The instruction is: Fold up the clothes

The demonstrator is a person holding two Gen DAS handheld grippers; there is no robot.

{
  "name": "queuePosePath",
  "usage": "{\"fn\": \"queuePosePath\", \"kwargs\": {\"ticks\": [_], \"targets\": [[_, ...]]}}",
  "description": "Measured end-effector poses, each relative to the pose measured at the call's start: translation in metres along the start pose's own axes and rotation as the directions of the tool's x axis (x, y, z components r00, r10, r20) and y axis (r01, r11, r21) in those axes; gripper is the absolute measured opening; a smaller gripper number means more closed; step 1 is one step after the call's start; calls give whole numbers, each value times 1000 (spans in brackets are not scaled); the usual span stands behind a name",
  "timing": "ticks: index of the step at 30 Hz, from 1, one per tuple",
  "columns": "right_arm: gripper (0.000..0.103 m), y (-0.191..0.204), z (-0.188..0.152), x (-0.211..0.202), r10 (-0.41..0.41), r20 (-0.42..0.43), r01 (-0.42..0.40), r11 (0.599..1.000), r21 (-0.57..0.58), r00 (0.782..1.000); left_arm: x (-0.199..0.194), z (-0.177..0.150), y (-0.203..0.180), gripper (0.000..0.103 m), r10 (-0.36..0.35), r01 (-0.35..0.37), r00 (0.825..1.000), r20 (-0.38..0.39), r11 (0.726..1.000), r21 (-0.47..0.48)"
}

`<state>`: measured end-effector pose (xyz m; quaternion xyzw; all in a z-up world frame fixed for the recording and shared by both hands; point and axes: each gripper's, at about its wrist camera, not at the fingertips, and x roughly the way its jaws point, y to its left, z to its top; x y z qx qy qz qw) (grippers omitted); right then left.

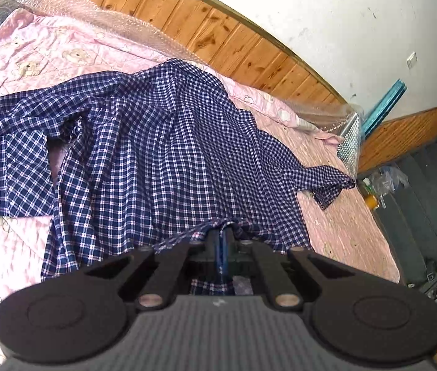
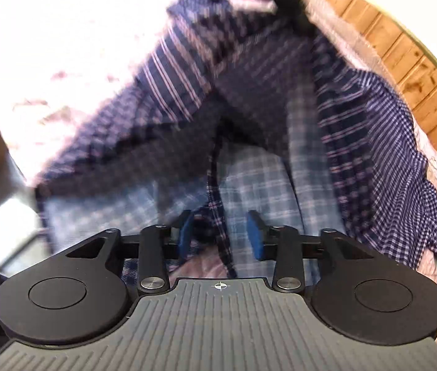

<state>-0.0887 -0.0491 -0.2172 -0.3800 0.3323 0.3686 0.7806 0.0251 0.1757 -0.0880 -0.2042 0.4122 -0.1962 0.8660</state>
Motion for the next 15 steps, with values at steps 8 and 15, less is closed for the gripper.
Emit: {"fn": "queuePosePath", "kwargs": {"ticks": [8, 15], "targets": [[0, -12, -4, -54, 172, 75, -179, 978, 102, 982, -15, -6, -5, 2, -6, 6, 1000, -9, 999, 45], [27, 4, 0, -64, 55, 123, -57, 998, 6, 991, -13, -11, -13, 2, -20, 22, 999, -28, 997, 77]]}}
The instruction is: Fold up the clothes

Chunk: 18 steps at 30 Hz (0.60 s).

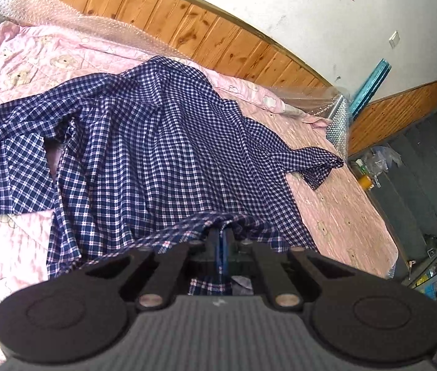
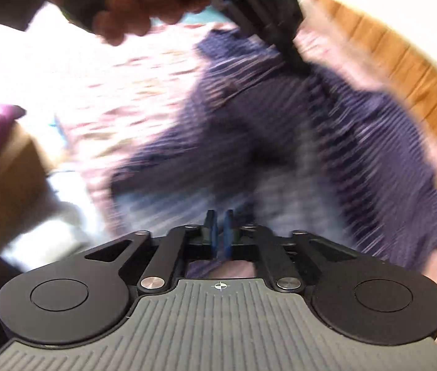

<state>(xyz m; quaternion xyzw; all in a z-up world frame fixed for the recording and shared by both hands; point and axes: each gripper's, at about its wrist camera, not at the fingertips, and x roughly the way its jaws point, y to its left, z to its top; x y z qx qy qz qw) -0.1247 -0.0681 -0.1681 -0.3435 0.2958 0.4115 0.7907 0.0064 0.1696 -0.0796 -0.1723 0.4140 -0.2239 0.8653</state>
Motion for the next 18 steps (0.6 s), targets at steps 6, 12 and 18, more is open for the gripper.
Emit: {"fn": "queuePosePath", "kwargs": {"ticks": [6, 12, 18], "targets": [[32, -2, 12, 72, -63, -72, 58, 995, -78, 995, 10, 5, -9, 2, 2, -2, 1000, -15, 1000, 22], [0, -14, 18, 35, -16, -16, 16, 999, 31, 1000, 3, 3, -7, 2, -5, 6, 1000, -9, 1000, 21], [0, 9, 8, -17, 32, 21, -32, 999, -9, 999, -6, 0, -4, 2, -19, 19, 1000, -5, 1000, 6]]}}
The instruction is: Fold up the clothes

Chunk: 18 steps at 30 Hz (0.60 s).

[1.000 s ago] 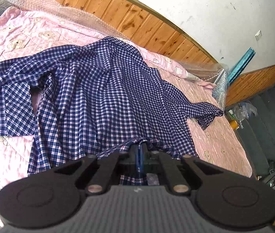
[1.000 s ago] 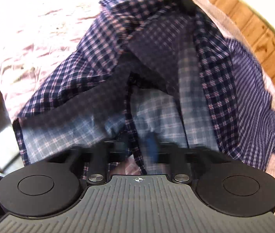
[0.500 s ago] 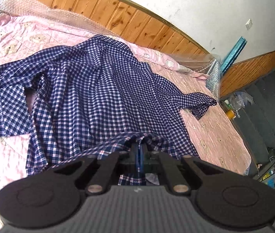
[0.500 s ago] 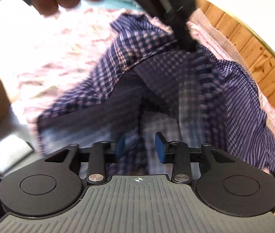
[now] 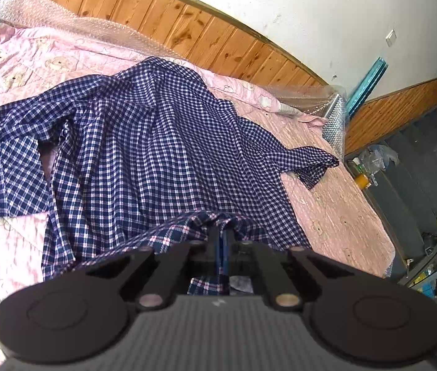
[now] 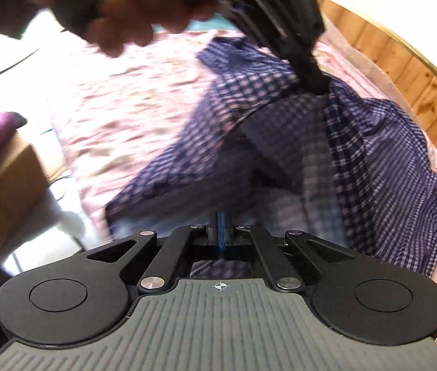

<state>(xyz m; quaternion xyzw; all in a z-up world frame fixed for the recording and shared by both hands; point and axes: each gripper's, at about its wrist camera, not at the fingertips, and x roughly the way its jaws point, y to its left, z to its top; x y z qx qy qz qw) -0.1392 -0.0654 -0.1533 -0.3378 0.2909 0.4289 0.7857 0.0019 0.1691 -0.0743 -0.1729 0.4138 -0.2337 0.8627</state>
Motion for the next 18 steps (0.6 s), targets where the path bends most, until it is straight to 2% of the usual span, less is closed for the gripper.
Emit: {"fn": "queuePosePath", "kwargs": {"ticks": [2, 4, 5, 6, 9, 10, 12, 14, 18], "targets": [[0, 7, -2, 1, -66, 11, 66, 997, -51, 998, 3, -1, 1, 2, 3, -3, 1000, -6, 1000, -2], [20, 10, 0, 9, -134, 18, 135, 987, -91, 991, 7, -1, 1, 2, 6, -6, 1000, -12, 1000, -4], [38, 8, 3, 21, -157, 7, 157, 983, -98, 988, 9, -1, 1, 2, 9, -9, 1000, -14, 1000, -5], [41, 6, 6, 34, -163, -3, 162, 981, -107, 987, 11, -1, 0, 2, 9, -9, 1000, -16, 1000, -4], [40, 5, 14, 65, -186, -36, 179, 973, -149, 982, 14, -1, -3, 2, 11, -11, 1000, -21, 1000, 5], [36, 6, 15, 73, -198, -45, 188, 968, -165, 979, 14, -1, -4, 2, 12, -12, 1000, -22, 1000, 10], [21, 7, 17, 78, -245, -65, 230, 955, -186, 967, 13, 0, -6, 2, 18, -18, 1000, -18, 1000, 20], [1, 2, 18, 68, -246, -71, 235, 962, -140, 967, 9, 1, -5, 2, 15, -14, 1000, -9, 1000, 17], [0, -3, 14, 40, -199, -61, 195, 978, -71, 978, 4, 1, -2, 3, 9, -10, 1000, 3, 1000, 4]]}}
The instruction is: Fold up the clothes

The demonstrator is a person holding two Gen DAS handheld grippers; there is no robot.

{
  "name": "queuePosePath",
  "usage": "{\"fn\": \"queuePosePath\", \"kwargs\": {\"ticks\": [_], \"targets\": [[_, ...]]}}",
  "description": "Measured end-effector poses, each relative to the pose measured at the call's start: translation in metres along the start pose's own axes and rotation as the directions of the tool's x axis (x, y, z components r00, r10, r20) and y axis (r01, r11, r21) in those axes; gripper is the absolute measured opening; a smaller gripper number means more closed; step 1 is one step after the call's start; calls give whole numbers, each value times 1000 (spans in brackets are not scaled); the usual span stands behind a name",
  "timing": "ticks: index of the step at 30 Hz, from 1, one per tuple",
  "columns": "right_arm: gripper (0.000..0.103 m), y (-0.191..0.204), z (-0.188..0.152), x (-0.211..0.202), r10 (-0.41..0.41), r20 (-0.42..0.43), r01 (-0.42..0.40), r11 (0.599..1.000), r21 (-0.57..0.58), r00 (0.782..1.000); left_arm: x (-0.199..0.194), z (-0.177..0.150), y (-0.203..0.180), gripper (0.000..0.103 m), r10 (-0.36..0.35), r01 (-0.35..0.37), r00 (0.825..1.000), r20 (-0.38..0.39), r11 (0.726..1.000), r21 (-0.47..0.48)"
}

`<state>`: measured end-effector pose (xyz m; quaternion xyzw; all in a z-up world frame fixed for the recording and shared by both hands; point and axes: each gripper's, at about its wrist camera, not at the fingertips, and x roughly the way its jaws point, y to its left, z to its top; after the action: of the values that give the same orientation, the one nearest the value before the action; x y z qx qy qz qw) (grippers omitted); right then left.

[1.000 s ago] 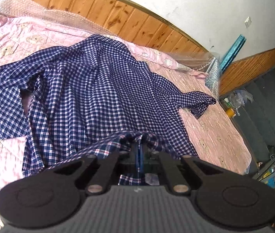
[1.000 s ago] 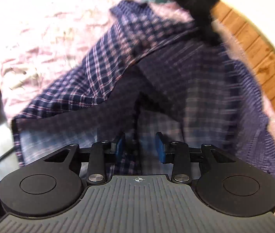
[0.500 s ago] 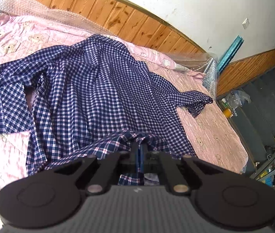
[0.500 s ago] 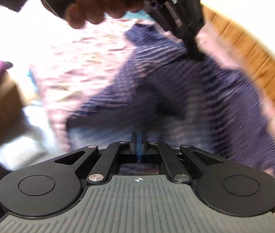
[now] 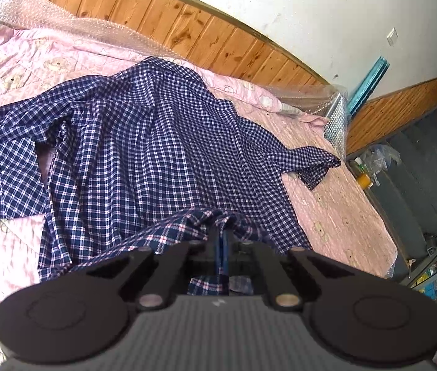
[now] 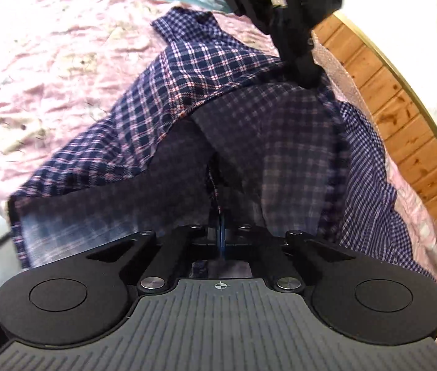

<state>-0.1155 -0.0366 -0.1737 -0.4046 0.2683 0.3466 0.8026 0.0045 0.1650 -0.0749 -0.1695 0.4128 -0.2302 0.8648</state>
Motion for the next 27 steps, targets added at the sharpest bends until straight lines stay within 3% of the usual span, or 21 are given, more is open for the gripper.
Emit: {"fn": "queuePosePath", "kwargs": {"ticks": [4, 7, 13, 16, 17, 18, 19, 20, 21, 22, 25, 26, 27], "targets": [[0, 2, -12, -39, 118, 35, -119, 992, 36, 992, -7, -2, -1, 3, -2, 2, 1000, -1, 1000, 4], [0, 14, -25, -66, 247, 28, -248, 968, 38, 969, -12, -6, -5, 3, -4, 4, 1000, -11, 1000, 22], [0, 30, -58, -77, 465, -31, -462, 885, 59, 885, -10, -16, -11, 3, 15, -12, 999, -48, 998, 58], [3, 11, -68, -89, 413, -10, -409, 905, 117, 911, -10, -19, -12, 3, 24, -21, 998, -55, 998, 56], [20, -3, -70, -97, 347, 22, -346, 922, 173, 937, -12, -20, -12, 3, 22, -19, 998, -51, 998, 54], [44, -18, -74, -102, 251, 33, -251, 938, 241, 968, -13, -19, -13, 3, 20, -18, 999, -46, 998, 53], [53, -29, -78, -105, 103, 9, -101, 953, 287, 995, -14, -19, -15, 3, 18, -16, 999, -38, 998, 53], [61, -41, -83, -107, -46, -21, 50, 943, 328, 999, -15, -18, -16, 3, 15, -13, 999, -33, 998, 54], [61, -51, -88, -109, -186, -61, 195, 913, 358, 981, -16, -17, -17, 3, 11, -10, 1000, -29, 998, 55], [62, -56, -94, -102, -275, -120, 300, 886, 354, 954, -16, -17, -19, 3, 9, -7, 1000, -27, 998, 55], [61, -64, -121, -64, -347, -280, 429, 843, 326, 895, -15, -19, -23, 3, 6, -4, 999, -32, 999, 54], [52, -66, -132, -50, -319, -337, 428, 842, 330, 886, -15, -19, -24, 3, 12, -10, 999, -34, 998, 61], [27, -69, -143, -42, -272, -384, 413, 839, 354, 882, -16, -20, -26, 3, 18, -16, 999, -35, 997, 70]]}}
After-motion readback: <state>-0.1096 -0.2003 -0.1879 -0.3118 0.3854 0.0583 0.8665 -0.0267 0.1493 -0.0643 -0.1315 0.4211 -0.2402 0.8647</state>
